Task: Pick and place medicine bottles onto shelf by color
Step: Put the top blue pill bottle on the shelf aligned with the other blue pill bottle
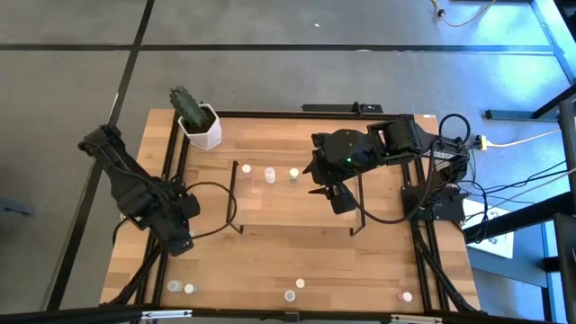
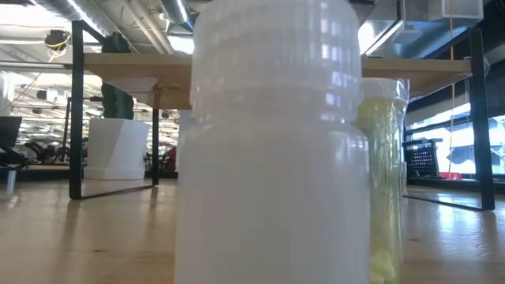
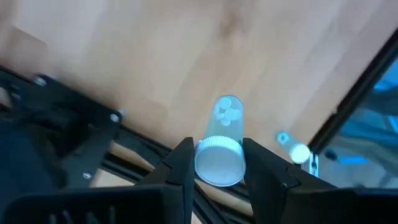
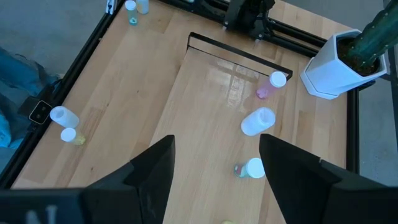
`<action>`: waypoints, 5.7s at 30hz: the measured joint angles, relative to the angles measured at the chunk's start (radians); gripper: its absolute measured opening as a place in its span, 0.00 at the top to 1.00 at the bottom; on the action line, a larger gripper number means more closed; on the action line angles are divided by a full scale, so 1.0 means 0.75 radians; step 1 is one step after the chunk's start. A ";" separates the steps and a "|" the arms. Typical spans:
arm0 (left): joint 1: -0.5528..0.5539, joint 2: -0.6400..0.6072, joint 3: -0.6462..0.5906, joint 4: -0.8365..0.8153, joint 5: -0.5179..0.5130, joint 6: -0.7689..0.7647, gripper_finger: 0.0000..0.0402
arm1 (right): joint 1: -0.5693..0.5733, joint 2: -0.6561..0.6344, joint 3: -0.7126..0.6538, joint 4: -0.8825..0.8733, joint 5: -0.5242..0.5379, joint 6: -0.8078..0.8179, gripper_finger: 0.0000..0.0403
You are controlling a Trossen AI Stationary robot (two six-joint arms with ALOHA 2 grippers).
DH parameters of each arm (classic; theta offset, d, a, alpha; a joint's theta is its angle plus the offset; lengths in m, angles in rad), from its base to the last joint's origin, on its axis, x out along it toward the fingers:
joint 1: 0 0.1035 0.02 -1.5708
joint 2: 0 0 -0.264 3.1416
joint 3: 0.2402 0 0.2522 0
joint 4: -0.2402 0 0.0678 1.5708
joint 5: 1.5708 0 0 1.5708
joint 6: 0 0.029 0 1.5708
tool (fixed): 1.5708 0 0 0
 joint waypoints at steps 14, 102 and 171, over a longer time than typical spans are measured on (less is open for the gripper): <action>0.032 0.250 0.363 -0.032 -0.174 0.384 0.76 | 0.000 0.000 0.000 0.004 0.000 0.000 0.41; 0.196 1.049 0.775 0.256 -0.052 0.698 0.76 | 0.376 0.001 0.000 -0.133 -0.001 0.240 0.41; 0.223 1.234 0.698 0.283 0.063 0.247 0.76 | 0.376 0.001 0.000 -0.079 -0.175 0.073 0.41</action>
